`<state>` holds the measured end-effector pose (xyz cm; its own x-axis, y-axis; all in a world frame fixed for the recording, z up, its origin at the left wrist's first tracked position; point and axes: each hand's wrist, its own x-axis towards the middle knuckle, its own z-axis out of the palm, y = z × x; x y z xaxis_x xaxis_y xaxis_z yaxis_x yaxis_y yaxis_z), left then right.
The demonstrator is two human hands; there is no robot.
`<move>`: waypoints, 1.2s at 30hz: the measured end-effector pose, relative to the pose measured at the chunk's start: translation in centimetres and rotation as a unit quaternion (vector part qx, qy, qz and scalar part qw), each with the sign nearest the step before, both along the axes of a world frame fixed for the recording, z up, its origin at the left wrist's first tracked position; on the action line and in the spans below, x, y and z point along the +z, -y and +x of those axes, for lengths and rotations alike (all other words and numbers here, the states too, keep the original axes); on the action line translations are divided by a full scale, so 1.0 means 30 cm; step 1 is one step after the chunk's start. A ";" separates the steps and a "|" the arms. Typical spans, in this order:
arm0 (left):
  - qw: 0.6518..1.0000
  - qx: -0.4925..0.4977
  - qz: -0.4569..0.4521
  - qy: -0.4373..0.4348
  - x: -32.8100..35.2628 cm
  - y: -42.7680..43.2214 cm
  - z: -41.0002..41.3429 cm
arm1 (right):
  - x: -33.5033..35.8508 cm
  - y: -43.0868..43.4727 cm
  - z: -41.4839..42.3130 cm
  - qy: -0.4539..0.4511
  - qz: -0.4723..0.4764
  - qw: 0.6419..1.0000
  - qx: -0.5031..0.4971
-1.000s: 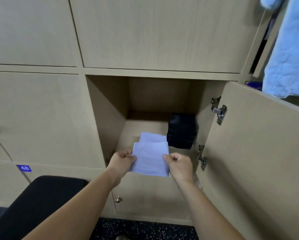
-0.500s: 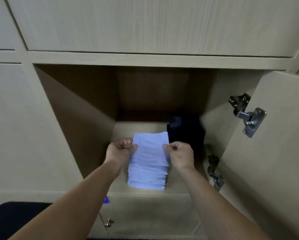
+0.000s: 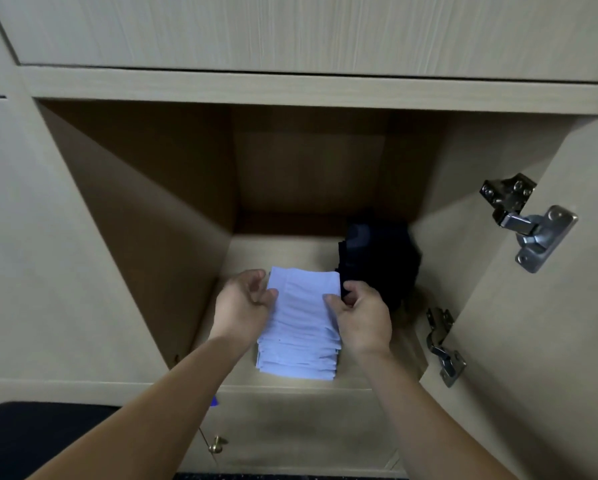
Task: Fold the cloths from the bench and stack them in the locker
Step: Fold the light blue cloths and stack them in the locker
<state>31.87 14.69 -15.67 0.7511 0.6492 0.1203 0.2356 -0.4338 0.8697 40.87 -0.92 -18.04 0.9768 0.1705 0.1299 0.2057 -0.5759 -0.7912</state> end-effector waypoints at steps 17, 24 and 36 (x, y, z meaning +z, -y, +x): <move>0.953 -0.204 0.201 -0.102 -0.171 0.000 -0.022 | -0.103 -0.013 -0.027 0.094 -0.213 0.946 0.226; 0.938 -0.186 0.262 -0.127 -0.105 0.002 -0.024 | -0.030 -0.011 -0.029 0.101 -0.232 0.943 0.215; 0.915 -0.110 0.332 -0.199 0.149 0.022 -0.448 | 0.298 0.050 -0.313 0.147 -0.274 0.927 0.212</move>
